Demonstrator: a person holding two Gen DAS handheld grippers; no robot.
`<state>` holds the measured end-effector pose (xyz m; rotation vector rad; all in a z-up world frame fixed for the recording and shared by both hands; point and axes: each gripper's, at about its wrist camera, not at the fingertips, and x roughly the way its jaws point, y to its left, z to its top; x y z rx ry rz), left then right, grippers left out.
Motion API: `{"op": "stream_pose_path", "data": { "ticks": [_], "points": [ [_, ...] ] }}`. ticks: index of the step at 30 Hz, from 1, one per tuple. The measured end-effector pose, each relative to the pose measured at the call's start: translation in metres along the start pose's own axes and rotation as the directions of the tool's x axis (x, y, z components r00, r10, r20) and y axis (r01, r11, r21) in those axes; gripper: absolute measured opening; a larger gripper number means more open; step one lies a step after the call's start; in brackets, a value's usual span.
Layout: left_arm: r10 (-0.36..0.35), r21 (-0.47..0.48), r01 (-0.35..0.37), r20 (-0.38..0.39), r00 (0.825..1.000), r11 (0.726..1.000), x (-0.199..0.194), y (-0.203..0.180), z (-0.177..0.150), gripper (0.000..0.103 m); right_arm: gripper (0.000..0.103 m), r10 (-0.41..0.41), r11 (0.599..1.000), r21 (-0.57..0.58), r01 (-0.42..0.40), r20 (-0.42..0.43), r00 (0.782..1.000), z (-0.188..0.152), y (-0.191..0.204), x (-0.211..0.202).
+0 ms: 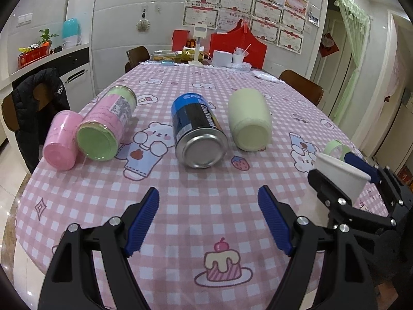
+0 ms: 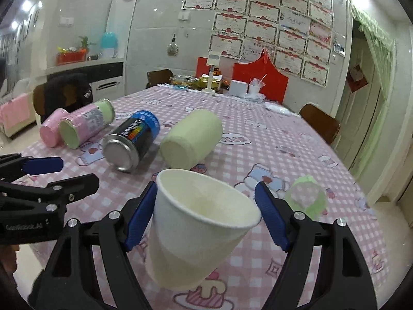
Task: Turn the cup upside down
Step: 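Turn the cup opening upward and lower it onto the tablecloth, then open the right tool and withdraw it from the standing cup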
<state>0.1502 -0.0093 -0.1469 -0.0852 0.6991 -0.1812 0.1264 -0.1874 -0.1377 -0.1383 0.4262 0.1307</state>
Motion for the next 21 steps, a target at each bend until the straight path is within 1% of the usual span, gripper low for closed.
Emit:
{"op": "stream_pose_path", "data": {
  "ticks": [8, 9, 11, 16, 18, 20, 21],
  "points": [
    [0.007, -0.01, -0.007, 0.002, 1.0, 1.0, -0.008, 0.006, -0.001, 0.078, 0.074, 0.072, 0.996, 0.054, -0.071, -0.009, 0.997, -0.006, 0.0, -0.003],
    [0.007, -0.006, -0.007, 0.005, 1.0, 1.0, -0.009, 0.005, -0.001, 0.078, 0.076, 0.087, 0.994, 0.071, -0.086, -0.007, 0.996, -0.006, -0.002, -0.004],
    [0.007, -0.001, -0.007, 0.014, 1.0, 1.0, -0.013, 0.004, 0.0, 0.078, 0.082, 0.102, 0.99, 0.093, -0.102, -0.001, 0.995, -0.006, -0.005, -0.008],
    [0.004, 0.005, -0.004, 0.039, 0.999, 1.0, -0.026, 0.002, 0.001, 0.078, 0.085, 0.137, 0.981, 0.133, -0.139, 0.031, 0.99, -0.002, -0.012, -0.022],
    [0.001, 0.011, -0.001, 0.05, 0.999, 1.0, -0.032, -0.001, 0.002, 0.078, 0.087, 0.137, 0.98, 0.143, -0.141, 0.036, 0.99, 0.0, -0.014, -0.028],
    [-0.007, 0.02, 0.006, 0.079, 0.997, 1.0, -0.043, -0.005, 0.003, 0.078, 0.091, 0.131, 0.978, 0.156, -0.136, 0.041, 0.99, 0.002, -0.015, -0.036],
    [-0.009, 0.028, 0.006, 0.1, 0.995, 1.0, -0.049, -0.007, 0.003, 0.078, 0.092, 0.135, 0.976, 0.168, -0.141, 0.046, 0.99, 0.003, -0.017, -0.042]
  ]
}}
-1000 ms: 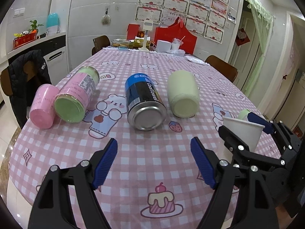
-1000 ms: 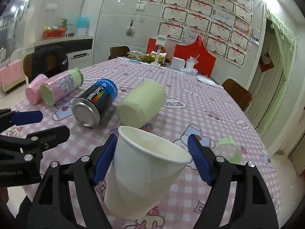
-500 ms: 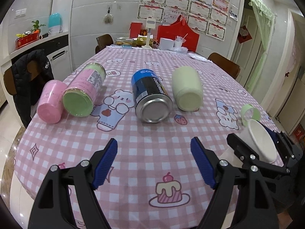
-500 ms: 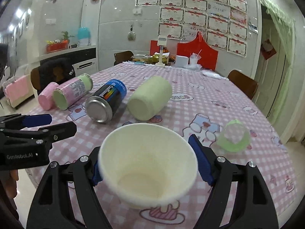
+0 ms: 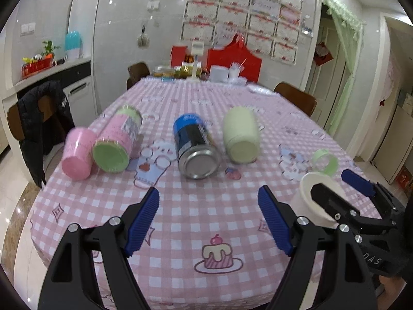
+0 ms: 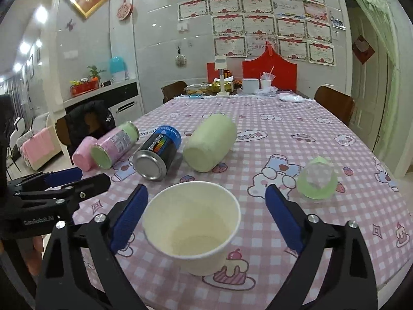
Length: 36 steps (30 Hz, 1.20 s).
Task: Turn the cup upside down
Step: 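Open the right tool and withdraw it from the standing cup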
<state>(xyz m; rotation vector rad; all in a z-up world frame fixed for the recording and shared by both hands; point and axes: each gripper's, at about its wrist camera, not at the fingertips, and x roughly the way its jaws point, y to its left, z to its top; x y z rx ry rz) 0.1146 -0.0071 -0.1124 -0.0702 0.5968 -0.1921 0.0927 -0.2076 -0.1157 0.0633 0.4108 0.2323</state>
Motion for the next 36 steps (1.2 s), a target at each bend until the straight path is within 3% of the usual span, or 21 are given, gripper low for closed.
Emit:
{"op": "stream_pose_path", "data": {
  "ticks": [9, 22, 36],
  "points": [
    [0.029, 0.054, -0.036, 0.125, 0.992, 0.998, -0.05, -0.019, 0.008, 0.081, 0.095, -0.018, 0.999, 0.031, 0.016, 0.052, 0.999, 0.013, -0.006, -0.047],
    [0.088, 0.091, -0.12, 0.29, 0.953, 0.989, -0.118, -0.042, 0.01, 0.091, 0.095, -0.088, 0.993, -0.061, 0.104, 0.224, 0.971, 0.021, 0.014, -0.104],
    [0.099, 0.107, -0.145, 0.353, 0.93, 0.984, -0.143, -0.056, 0.007, 0.094, 0.095, -0.069, 0.994, -0.064, 0.09, 0.276, 0.959, 0.02, 0.017, -0.122]
  ]
}}
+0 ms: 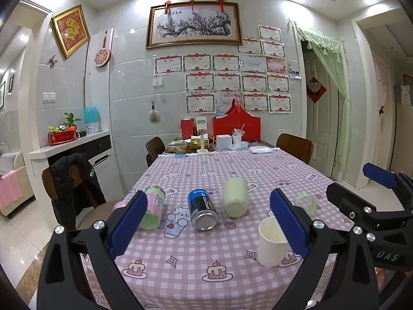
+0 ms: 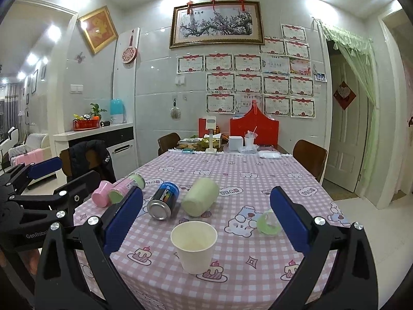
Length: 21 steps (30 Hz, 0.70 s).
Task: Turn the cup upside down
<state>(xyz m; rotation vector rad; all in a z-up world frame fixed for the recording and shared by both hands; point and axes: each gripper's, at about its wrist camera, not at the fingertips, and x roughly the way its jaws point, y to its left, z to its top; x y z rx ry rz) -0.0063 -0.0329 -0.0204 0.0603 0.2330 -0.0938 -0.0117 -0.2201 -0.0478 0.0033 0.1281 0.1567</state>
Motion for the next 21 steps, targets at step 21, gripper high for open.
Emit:
{"op": "stream_pose_path", "data": {
  "ticks": [21],
  "points": [
    [0.024, 0.011, -0.024, 0.055, 0.998, 1.0, -0.0074, -0.0018, 0.0021, 0.094, 0.095, 0.003, 1.0, 0.003, -0.003, 0.011, 1.0, 0.0017, 0.0014, -0.0037]
  ]
}}
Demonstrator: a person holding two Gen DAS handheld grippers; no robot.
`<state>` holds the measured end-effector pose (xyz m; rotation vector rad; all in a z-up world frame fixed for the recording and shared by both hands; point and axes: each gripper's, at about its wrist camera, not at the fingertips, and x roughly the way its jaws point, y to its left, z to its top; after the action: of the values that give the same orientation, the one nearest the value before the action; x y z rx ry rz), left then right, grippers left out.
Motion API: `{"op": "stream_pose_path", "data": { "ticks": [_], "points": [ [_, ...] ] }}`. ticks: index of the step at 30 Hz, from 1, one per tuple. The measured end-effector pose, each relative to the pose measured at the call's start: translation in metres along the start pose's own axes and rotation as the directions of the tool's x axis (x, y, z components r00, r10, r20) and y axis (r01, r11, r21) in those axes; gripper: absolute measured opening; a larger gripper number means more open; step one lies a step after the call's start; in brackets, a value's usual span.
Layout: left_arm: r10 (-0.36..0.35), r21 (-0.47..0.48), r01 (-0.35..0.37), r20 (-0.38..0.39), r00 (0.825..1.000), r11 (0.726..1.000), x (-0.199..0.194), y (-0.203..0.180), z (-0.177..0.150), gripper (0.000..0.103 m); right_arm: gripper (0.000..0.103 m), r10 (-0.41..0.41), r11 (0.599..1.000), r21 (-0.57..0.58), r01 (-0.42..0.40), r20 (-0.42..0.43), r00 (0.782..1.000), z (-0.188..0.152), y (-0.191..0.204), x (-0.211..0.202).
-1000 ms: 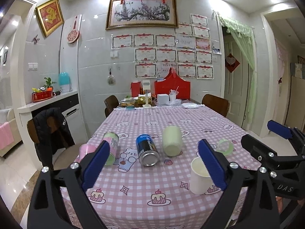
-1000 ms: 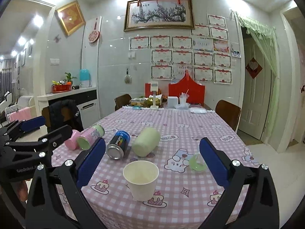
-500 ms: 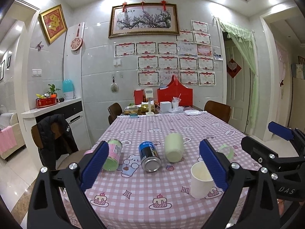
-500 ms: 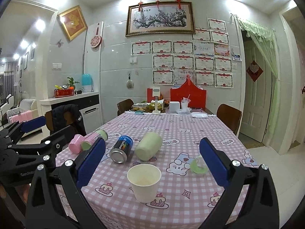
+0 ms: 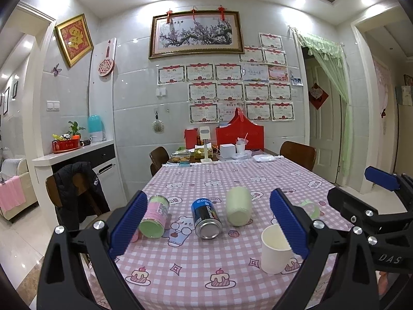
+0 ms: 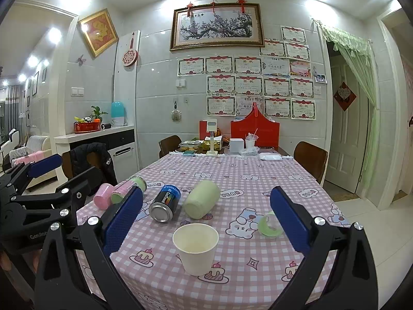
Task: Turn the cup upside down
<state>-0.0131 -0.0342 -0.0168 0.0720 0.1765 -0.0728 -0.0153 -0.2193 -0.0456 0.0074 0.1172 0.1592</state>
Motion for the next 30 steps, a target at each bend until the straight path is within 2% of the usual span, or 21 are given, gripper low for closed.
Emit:
{"op": "stream_pose_path", "data": {
  "ticks": [30],
  "points": [
    [0.005, 0.002, -0.005, 0.006, 1.0, 1.0, -0.0003, 0.0004, 0.0015, 0.094, 0.095, 0.001, 1.0, 0.003, -0.001, -0.004, 1.0, -0.0005, -0.0014, -0.0002]
  ]
}}
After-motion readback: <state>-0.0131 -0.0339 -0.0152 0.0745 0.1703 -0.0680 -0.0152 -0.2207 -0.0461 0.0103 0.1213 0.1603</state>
